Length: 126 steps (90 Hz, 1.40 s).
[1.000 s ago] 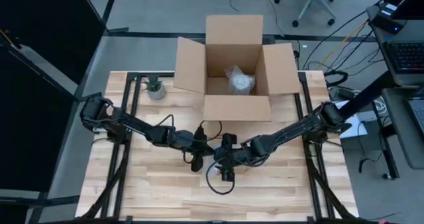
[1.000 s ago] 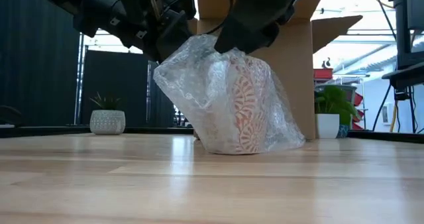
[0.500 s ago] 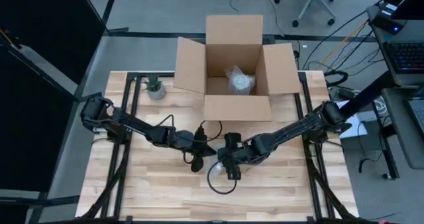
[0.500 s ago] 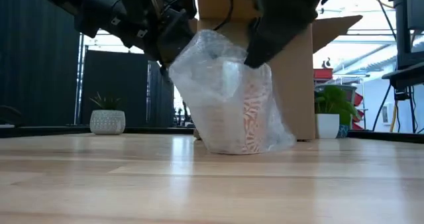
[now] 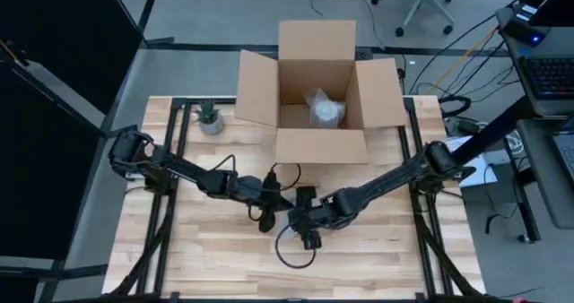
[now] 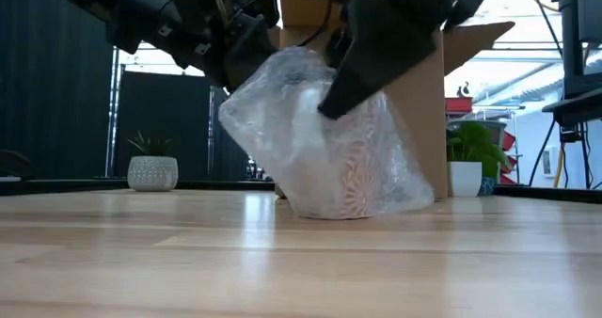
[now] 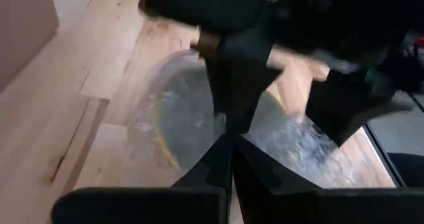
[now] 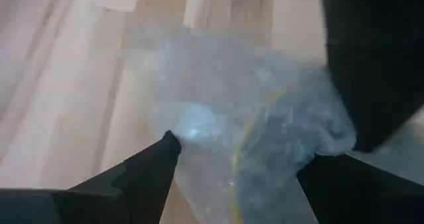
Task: Wrap mug
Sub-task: Wrap the orange patterned mug with bubble wrap
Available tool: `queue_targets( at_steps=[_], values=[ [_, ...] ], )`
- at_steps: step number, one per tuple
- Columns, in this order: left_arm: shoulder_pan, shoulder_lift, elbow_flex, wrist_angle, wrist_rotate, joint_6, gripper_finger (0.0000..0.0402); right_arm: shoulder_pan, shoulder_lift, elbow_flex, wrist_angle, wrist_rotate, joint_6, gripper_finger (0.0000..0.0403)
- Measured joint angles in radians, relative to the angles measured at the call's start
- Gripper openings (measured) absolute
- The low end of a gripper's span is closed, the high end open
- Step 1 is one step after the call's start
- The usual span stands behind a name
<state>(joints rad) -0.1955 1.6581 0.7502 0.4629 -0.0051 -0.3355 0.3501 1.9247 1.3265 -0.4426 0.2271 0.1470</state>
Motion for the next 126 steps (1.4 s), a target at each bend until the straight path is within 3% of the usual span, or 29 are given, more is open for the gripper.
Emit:
queue_targets(
  at_steps=[23,35,64,84,105,126],
  values=[
    [0.0,0.001,0.029,-0.016,0.002,0.0,0.0,-0.001,0.015,-0.001,0.014,0.017,0.011,0.0279],
    [0.007,-0.012,0.048,-0.031,0.061,0.001,0.0,-0.001,0.015,-0.001,0.013,0.017,0.012,0.0279],
    [0.003,-0.2,0.07,-0.295,0.005,0.006,0.0,-0.001,0.015,-0.001,0.008,0.016,0.014,0.0279],
    [-0.083,-0.269,0.049,-0.565,-0.091,0.002,0.0,-0.002,0.016,-0.002,0.006,0.013,0.021,0.0279],
    [-0.18,-0.146,-0.096,-0.404,-0.172,-0.099,0.0,-0.002,0.016,-0.002,0.007,0.012,0.019,0.0279],
    [-0.186,0.02,-0.074,-0.117,-0.163,-0.022,0.0,-0.002,0.016,-0.003,0.007,0.013,0.021,0.0279]
  ],
)
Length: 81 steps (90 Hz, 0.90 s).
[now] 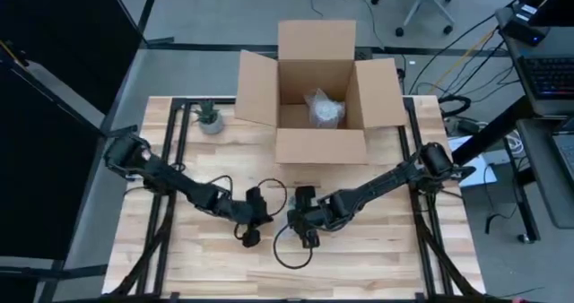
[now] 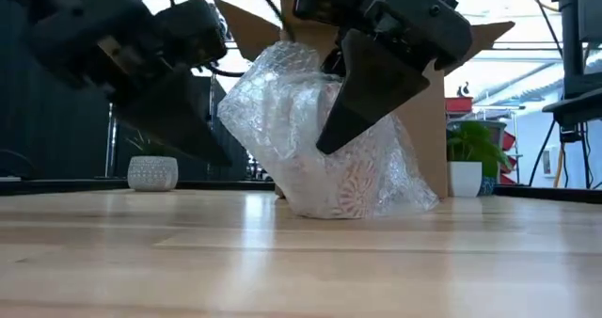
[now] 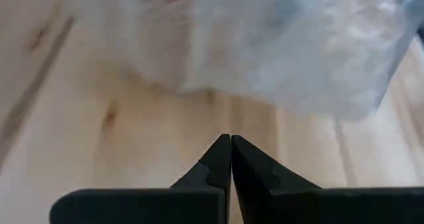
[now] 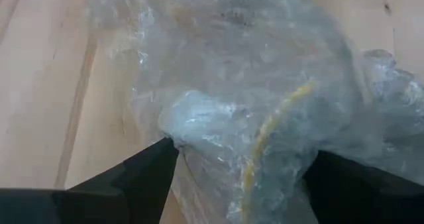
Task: Wrap mug
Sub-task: Wrap the orange patterned mug with bubble wrap
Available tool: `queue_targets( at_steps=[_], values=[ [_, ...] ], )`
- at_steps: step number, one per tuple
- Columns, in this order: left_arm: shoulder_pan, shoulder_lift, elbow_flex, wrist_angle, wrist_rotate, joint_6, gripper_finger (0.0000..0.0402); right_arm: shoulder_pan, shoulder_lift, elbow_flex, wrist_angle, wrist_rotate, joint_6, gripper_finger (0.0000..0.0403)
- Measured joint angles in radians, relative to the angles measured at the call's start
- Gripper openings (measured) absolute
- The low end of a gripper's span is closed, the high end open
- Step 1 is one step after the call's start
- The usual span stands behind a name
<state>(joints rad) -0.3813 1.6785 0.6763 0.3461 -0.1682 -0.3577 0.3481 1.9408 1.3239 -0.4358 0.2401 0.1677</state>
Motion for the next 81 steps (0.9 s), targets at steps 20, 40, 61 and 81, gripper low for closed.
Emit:
queue_targets(
  at_steps=[20,40,61,81],
  values=[
    [0.027,-0.039,0.088,-0.076,0.001,0.098,0.0,0.0,0.0,0.0,-0.003,0.0,0.004,0.0279],
    [0.047,-0.104,0.148,-0.149,-0.017,0.214,0.0,-0.001,0.001,-0.001,-0.004,-0.001,0.008,0.0279],
    [0.078,-0.08,0.158,-0.124,-0.017,0.266,0.0,-0.003,0.002,-0.001,0.003,-0.002,0.007,0.0279],
    [0.097,-0.027,0.158,-0.031,-0.012,0.312,0.0,-0.005,0.002,-0.003,-0.002,-0.004,0.006,0.0279]
  ],
)
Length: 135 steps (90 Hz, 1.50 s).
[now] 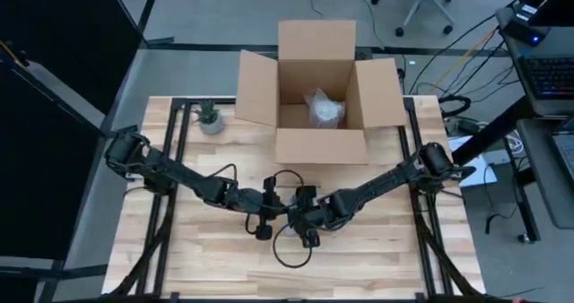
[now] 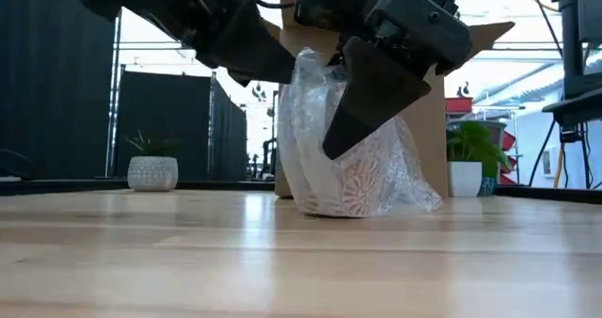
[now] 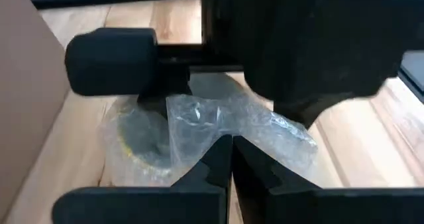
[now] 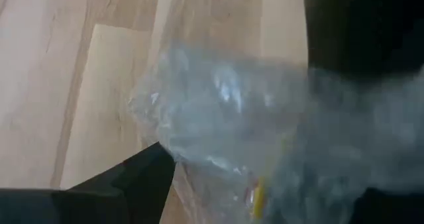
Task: Wrap mug
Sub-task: Wrap the orange patterned mug with bubble wrap
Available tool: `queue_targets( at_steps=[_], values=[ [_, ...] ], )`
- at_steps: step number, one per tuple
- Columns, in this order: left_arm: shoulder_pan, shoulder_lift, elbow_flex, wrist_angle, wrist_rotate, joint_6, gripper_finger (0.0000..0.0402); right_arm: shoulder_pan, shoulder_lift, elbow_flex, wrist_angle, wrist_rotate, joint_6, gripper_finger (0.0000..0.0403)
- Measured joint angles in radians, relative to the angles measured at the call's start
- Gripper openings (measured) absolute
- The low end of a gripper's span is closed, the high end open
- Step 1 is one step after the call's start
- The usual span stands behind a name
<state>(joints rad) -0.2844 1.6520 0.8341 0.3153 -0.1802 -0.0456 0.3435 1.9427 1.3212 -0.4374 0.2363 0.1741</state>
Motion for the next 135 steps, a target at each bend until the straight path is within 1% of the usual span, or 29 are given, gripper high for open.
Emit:
queue_targets(
  at_steps=[21,59,76,102,122,129,135],
  values=[
    [0.005,0.057,0.004,0.044,-0.003,-0.001,0.0,0.0,0.002,0.02,-0.039,-0.004,0.001,0.0279],
    [0.008,0.06,0.003,0.053,-0.013,0.0,0.0,0.001,0.006,0.23,-0.368,-0.008,-0.003,0.0279],
    [0.008,0.061,0.003,0.05,-0.012,0.0,0.0,0.001,0.002,0.311,-0.473,0.001,-0.003,0.0279],
    [0.008,0.061,0.001,0.051,-0.012,0.0,0.0,0.002,0.0,0.422,-0.567,0.005,-0.002,0.0279],
    [0.005,0.062,0.0,0.047,-0.011,0.0,0.0,0.01,-0.008,0.43,-0.629,0.011,0.016,0.0279],
    [0.0,0.066,-0.004,0.018,-0.011,0.001,0.0,0.021,-0.026,0.42,-0.646,0.056,0.019,0.0279],
    [0.001,0.073,-0.007,0.002,-0.011,0.001,0.0,0.028,-0.058,0.384,-0.638,0.118,0.019,0.0279]
  ],
)
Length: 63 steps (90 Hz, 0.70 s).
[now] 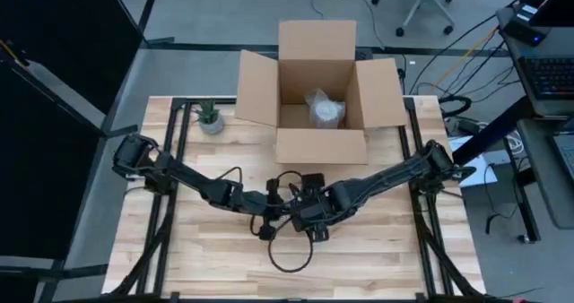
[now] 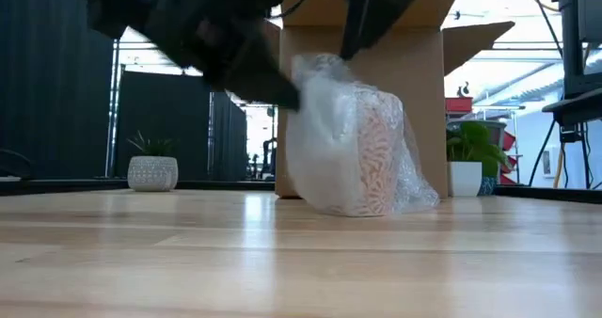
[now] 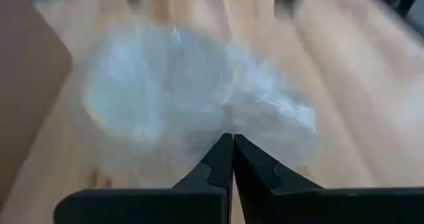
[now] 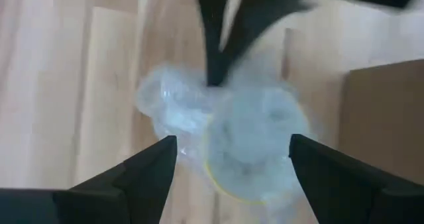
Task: Wrap mug
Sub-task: Wrap the orange patterned mug with bubble wrap
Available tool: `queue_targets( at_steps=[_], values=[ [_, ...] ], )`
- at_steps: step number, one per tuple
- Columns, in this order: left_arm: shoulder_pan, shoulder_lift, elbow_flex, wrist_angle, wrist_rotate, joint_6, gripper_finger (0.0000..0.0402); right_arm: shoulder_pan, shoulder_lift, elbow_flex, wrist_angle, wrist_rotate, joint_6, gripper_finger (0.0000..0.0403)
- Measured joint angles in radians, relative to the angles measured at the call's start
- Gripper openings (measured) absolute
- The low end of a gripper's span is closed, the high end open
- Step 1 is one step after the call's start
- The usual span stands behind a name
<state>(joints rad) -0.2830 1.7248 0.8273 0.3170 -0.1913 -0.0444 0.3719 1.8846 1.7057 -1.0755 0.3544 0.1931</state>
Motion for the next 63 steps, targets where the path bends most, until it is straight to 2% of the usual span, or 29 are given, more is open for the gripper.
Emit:
queue_targets(
  at_steps=[8,32,56,63],
  values=[
    [0.001,-0.006,0.001,0.007,0.0,-0.001,0.0,0.005,-0.061,-0.071,0.041,0.066,0.028,0.0279],
    [0.001,-0.006,0.001,0.01,0.0,-0.002,0.0,-0.003,-0.212,-0.354,0.407,0.07,0.055,0.0279],
    [0.0,-0.008,0.003,0.024,0.0,-0.002,0.0,-0.044,-0.218,-0.552,0.825,0.066,0.072,0.0279],
    [0.0,-0.008,0.003,0.024,0.0,-0.002,0.0,-0.063,-0.208,-0.576,0.866,0.065,0.081,0.0279]
  ],
)
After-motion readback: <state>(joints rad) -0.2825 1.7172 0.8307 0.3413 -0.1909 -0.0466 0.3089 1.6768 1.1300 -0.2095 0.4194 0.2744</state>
